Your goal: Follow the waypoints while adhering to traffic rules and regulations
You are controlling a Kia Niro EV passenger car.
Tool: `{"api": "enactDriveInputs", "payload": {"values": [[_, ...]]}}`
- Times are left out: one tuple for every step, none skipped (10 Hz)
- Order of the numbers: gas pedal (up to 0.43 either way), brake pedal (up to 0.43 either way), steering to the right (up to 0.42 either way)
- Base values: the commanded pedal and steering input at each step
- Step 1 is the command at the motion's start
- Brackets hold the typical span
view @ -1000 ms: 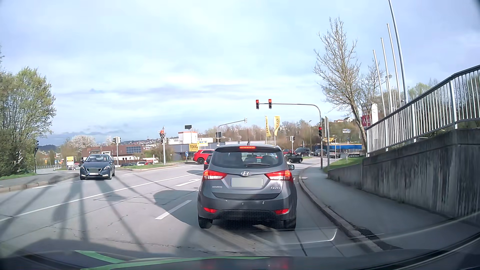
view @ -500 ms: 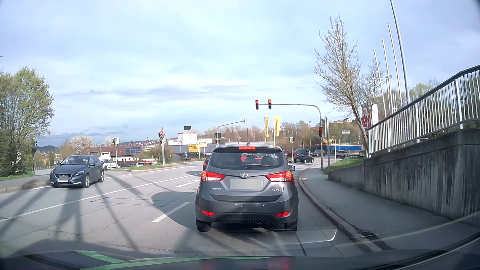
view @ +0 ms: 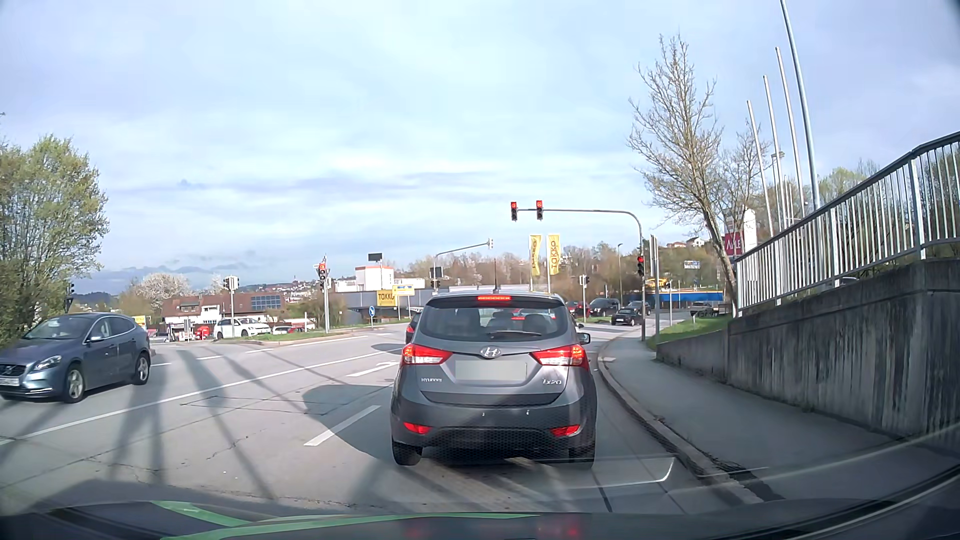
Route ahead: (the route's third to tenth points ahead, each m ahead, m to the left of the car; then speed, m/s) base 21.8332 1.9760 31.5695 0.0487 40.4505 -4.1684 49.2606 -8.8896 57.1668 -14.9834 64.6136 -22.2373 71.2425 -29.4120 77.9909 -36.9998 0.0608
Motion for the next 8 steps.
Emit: {"api": "enactDriveInputs", "payload": {"values": [[0.000, 0.341, 0.034], [0.000, 0.372, 0.033], [0.000, 0.390, 0.033], [0.000, 0.402, 0.034], [0.000, 0.409, 0.034], [0.000, 0.409, 0.034], [0.000, 0.409, 0.034], [0.000, 0.409, 0.033]]}}
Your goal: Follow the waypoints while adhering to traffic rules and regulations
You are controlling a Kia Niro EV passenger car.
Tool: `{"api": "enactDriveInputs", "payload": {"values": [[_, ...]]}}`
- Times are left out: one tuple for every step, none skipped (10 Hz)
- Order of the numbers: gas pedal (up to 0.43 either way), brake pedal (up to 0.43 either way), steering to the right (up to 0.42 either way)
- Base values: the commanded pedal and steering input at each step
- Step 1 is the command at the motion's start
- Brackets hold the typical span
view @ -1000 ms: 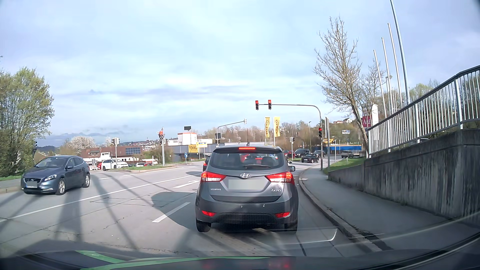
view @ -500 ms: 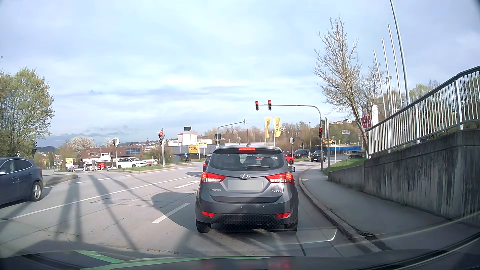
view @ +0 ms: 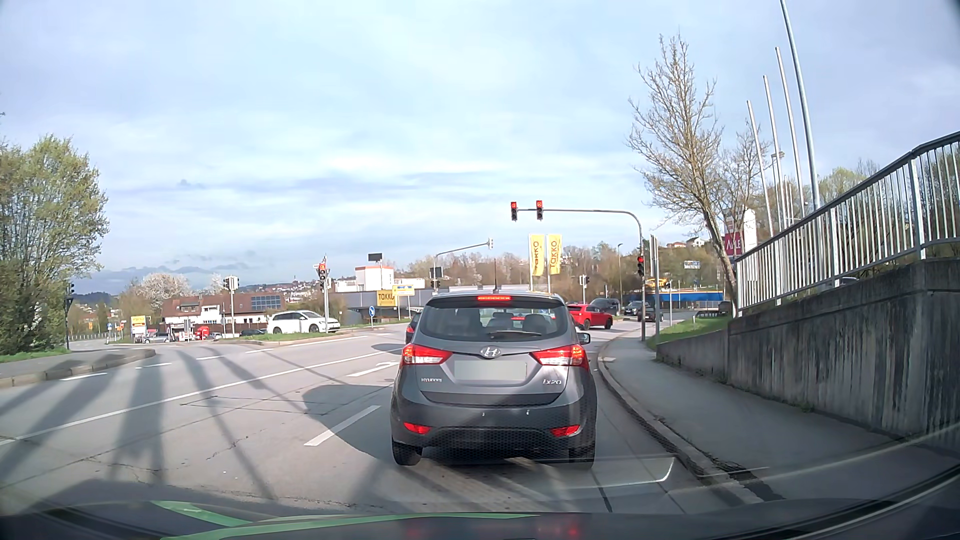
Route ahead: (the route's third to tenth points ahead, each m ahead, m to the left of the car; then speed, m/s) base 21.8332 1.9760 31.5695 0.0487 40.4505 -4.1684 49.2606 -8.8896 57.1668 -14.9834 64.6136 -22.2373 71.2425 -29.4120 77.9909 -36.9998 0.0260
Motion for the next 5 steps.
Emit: {"api": "enactDriveInputs", "payload": {"values": [[0.000, 0.409, 0.033], [0.000, 0.409, 0.034], [0.000, 0.409, 0.033], [0.000, 0.409, 0.033], [0.000, 0.409, 0.034]]}}
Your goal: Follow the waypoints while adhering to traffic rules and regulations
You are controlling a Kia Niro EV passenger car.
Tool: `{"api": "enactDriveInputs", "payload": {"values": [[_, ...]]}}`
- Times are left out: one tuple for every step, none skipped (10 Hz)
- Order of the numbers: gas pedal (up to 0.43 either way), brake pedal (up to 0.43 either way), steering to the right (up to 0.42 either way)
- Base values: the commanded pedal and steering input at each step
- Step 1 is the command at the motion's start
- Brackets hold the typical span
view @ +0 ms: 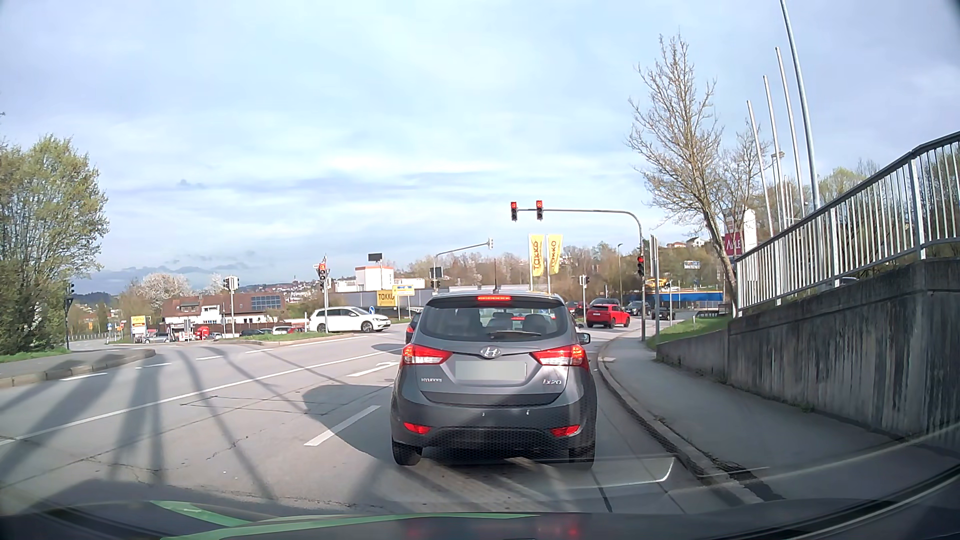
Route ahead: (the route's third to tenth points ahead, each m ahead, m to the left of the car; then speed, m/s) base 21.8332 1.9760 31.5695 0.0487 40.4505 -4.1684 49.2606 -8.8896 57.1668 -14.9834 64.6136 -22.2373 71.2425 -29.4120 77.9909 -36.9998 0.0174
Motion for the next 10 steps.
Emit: {"api": "enactDriveInputs", "payload": {"values": [[0.000, 0.409, 0.034], [0.000, 0.409, 0.033], [0.000, 0.409, 0.033], [0.000, 0.409, 0.034], [0.000, 0.421, 0.034], [0.000, 0.433, 0.033], [0.000, 0.457, 0.033], [0.000, 0.476, 0.033], [0.000, 0.488, 0.034], [0.000, 0.488, 0.033]]}}
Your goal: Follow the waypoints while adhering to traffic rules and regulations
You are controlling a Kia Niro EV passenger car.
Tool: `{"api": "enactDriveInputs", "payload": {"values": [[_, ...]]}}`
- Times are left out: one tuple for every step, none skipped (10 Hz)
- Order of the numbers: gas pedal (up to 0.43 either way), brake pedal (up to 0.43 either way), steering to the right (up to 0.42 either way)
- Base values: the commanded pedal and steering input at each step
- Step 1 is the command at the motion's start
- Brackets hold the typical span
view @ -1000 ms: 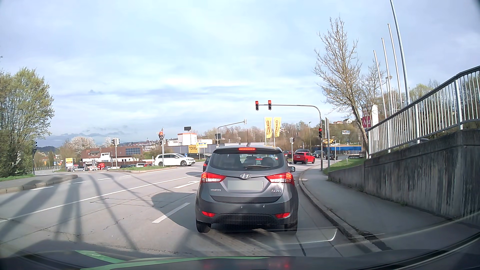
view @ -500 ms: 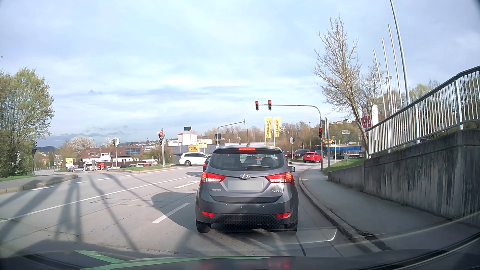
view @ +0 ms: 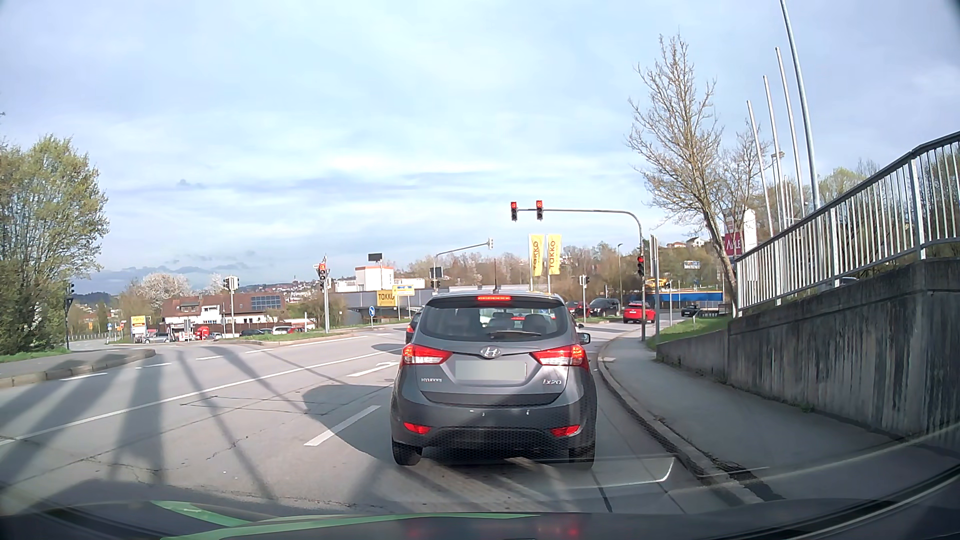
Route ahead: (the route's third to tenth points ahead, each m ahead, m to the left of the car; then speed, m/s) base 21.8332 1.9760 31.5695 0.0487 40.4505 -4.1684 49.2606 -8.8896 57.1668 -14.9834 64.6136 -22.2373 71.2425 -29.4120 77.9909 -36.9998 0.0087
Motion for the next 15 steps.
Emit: {"api": "enactDriveInputs", "payload": {"values": [[0.000, 0.494, 0.034], [0.000, 0.488, 0.033], [0.000, 0.494, 0.034], [0.000, 0.494, 0.033], [0.000, 0.494, 0.033], [0.000, 0.488, 0.033], [0.000, 0.494, 0.033], [0.000, 0.494, 0.034], [0.000, 0.488, 0.033], [0.000, 0.488, 0.033], [0.000, 0.494, 0.033], [0.000, 0.488, 0.034], [0.000, 0.488, 0.033], [0.000, 0.488, 0.033], [0.000, 0.488, 0.033]]}}
